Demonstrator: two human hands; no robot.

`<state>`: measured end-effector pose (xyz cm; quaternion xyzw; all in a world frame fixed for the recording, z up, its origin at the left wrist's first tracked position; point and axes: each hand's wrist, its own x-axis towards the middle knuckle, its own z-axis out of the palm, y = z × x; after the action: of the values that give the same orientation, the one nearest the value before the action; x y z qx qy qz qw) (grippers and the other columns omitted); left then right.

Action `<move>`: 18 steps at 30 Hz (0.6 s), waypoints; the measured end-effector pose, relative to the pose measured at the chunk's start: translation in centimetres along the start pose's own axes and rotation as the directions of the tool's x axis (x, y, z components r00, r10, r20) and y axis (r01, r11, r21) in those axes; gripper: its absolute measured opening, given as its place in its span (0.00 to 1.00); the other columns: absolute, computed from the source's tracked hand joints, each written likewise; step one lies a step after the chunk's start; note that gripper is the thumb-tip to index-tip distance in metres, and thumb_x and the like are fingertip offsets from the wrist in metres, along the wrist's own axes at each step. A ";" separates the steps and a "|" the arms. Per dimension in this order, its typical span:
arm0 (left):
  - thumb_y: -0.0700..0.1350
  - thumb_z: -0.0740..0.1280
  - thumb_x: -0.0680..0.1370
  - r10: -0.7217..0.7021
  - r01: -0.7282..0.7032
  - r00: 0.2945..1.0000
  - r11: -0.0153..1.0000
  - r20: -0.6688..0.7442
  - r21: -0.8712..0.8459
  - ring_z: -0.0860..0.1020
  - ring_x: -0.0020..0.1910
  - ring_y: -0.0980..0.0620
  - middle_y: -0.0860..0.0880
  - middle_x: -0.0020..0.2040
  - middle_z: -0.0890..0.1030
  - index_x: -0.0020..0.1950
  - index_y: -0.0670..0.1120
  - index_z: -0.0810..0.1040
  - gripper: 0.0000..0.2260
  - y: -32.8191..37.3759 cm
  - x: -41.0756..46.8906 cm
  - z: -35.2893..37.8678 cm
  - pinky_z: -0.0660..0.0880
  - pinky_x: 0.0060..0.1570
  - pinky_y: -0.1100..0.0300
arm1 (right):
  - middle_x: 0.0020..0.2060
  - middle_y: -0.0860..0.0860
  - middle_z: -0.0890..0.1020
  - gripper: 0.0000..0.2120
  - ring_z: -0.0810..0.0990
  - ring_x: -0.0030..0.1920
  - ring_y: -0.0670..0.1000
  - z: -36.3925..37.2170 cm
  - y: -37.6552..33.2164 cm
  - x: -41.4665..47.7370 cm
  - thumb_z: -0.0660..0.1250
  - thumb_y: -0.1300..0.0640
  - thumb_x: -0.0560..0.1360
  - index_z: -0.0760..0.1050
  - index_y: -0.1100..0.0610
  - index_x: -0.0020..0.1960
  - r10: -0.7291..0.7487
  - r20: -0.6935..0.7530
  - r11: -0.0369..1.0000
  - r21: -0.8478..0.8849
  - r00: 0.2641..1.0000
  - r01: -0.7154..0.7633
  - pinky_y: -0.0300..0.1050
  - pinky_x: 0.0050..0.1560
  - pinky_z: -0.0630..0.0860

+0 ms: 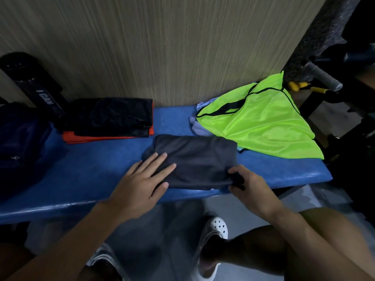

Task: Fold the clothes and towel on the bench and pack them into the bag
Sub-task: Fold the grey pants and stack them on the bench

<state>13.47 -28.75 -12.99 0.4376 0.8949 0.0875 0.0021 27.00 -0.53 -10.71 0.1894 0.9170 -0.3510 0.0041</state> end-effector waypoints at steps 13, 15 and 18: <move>0.60 0.42 0.78 -0.043 0.043 0.999 0.998 -0.015 0.055 0.56 0.79 0.50 0.48 0.80 0.59 0.79 0.49 0.61 0.32 2.5 9.8 -1.7 0.52 0.77 0.51 | 0.74 0.57 0.67 0.32 0.62 0.76 0.56 2.9 -5.5 4.5 0.51 0.42 0.79 0.65 0.62 0.75 -0.341 -0.182 0.895 -0.363 0.922 0.259 0.57 0.74 0.57; 0.61 0.38 0.77 -0.052 0.049 0.998 0.997 0.041 0.066 0.52 0.80 0.52 0.49 0.81 0.56 0.81 0.52 0.56 0.33 2.1 9.5 -0.1 0.48 0.77 0.53 | 0.74 0.58 0.68 0.32 0.62 0.76 0.56 4.9 -4.3 5.2 0.46 0.40 0.81 0.66 0.60 0.75 -0.298 -0.108 0.836 -0.509 0.948 0.205 0.59 0.73 0.55; 0.62 0.37 0.78 -0.083 0.080 0.995 0.995 0.050 0.064 0.50 0.80 0.52 0.49 0.81 0.54 0.81 0.56 0.52 0.31 1.4 8.8 1.2 0.45 0.78 0.54 | 0.74 0.58 0.67 0.33 0.64 0.75 0.56 5.9 -2.0 5.8 0.44 0.37 0.80 0.67 0.56 0.74 -0.220 -0.066 0.781 -0.610 0.973 0.135 0.65 0.71 0.58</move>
<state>9.20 -20.86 -13.30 0.4026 0.9140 0.0480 0.0159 20.21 -3.69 -14.67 0.1140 0.9926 -0.0269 -0.0306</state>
